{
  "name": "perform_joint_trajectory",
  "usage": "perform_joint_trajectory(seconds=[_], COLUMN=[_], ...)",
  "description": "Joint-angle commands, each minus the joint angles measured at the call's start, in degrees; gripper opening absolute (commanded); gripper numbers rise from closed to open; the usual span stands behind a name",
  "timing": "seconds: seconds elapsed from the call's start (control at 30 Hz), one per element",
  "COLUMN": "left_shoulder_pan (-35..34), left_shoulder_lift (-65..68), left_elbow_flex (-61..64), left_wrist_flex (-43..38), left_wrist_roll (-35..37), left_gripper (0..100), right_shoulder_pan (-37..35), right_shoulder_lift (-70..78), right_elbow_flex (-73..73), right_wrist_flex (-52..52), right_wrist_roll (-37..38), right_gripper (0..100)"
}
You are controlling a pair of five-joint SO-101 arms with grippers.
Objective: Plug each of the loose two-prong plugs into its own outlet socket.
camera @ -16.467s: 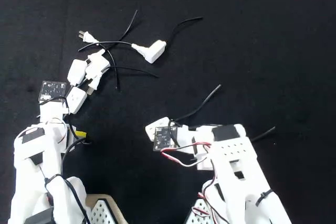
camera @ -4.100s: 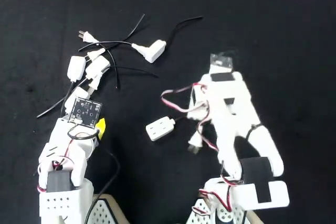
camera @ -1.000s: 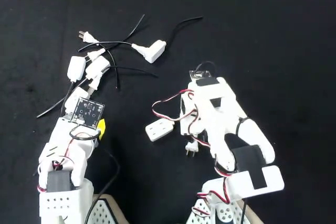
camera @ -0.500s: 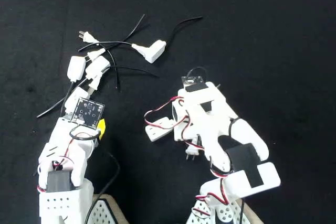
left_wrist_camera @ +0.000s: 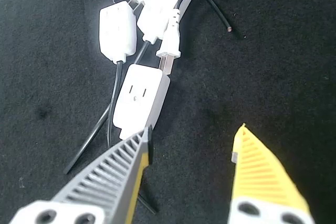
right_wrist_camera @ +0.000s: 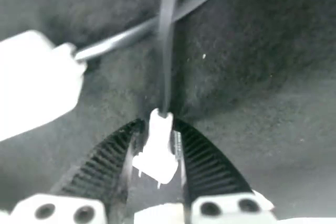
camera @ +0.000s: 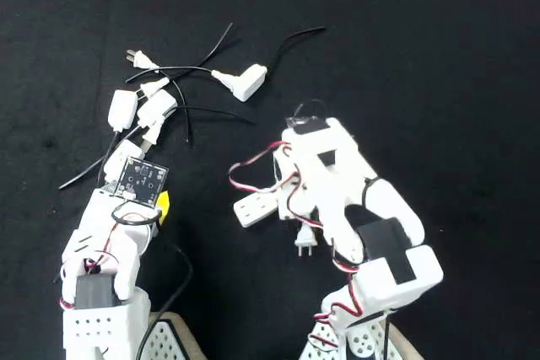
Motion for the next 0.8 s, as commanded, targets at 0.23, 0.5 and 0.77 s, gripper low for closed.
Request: perform_joint_trajectory(seconds=[0.23, 0.5, 0.77], left_shoulder_pan=[-0.7, -0.7, -0.7], left_shoulder_lift=[-0.1, -0.1, -0.1], left_elbow_flex=[1.0, 1.0, 1.0], left_wrist_flex=[0.6, 0.6, 0.6], left_wrist_roll=[-0.4, -0.4, -0.4], left_gripper=[25, 25, 25], right_shoulder_pan=[11.0, 12.2, 12.0], right_shoulder_lift=[0.2, 0.2, 2.6], right_elbow_flex=[-21.1, -16.0, -10.9], right_wrist_flex=[8.0, 0.5, -0.4], right_wrist_roll=[22.5, 34.7, 46.4], right_gripper=[1.1, 1.1, 1.6])
